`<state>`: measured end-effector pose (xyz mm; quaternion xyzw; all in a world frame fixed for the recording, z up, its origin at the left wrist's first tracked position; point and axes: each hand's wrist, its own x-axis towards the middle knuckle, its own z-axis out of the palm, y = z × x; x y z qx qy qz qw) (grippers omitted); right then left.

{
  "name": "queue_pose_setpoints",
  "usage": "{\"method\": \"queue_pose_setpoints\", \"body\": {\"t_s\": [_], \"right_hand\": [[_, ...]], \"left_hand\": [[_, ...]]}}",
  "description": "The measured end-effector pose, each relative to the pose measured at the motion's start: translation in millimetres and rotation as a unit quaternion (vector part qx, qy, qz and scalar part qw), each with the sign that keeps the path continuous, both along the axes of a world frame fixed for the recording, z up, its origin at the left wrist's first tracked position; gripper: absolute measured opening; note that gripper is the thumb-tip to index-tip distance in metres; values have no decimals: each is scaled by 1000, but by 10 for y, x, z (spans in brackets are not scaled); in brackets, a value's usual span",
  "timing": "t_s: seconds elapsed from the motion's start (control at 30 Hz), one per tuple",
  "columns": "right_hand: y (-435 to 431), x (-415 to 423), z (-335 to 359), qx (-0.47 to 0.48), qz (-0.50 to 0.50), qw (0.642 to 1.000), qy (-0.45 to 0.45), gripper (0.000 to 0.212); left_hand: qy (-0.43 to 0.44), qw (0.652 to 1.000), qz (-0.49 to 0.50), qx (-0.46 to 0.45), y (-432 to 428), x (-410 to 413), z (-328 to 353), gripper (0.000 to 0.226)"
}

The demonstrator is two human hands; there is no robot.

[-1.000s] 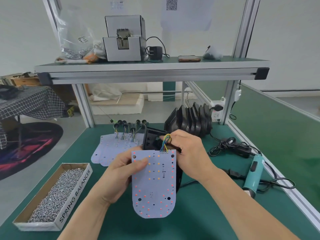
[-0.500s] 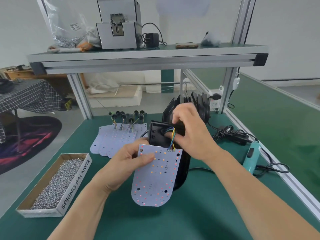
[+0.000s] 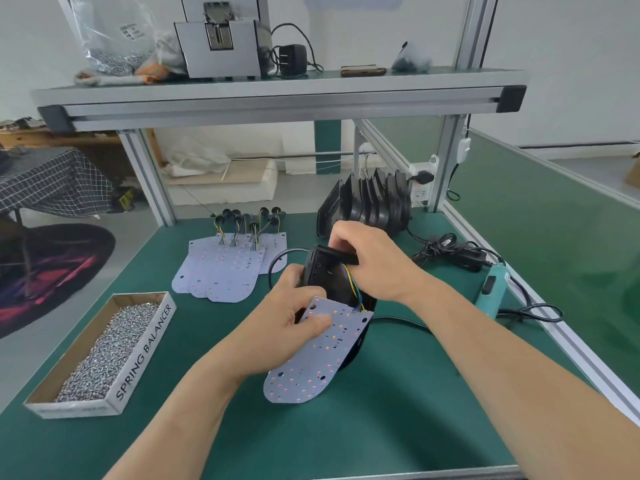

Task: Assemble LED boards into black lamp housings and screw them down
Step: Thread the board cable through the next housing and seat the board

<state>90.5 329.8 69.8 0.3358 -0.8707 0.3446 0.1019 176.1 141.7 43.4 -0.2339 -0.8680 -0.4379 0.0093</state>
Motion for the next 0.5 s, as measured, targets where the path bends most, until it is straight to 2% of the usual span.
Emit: {"method": "queue_pose_setpoints", "body": {"t_s": [0.07,0.17,0.23,0.3,0.4,0.5], "right_hand": [[54,-1,38,9,57,996,-66,20],[231,-39,108,61,140,957,-248,57],[294,-54,110,-32,172,917,-359,65],[292,-58,56,-153,175,860,-454,60],[223,-83,-47,-246,159,815,-501,49],[176,-92,-65,-285,189,796,-500,50]], "left_hand": [[25,1000,7,-8,10,1,7,15],[28,1000,-2,-4,0,13,-3,18],[12,999,-13,33,-28,8,14,21],[-13,997,-22,70,-52,0,68,26],[-43,994,-28,95,-108,-22,99,27],[-93,982,-38,157,-163,-22,92,9]]}}
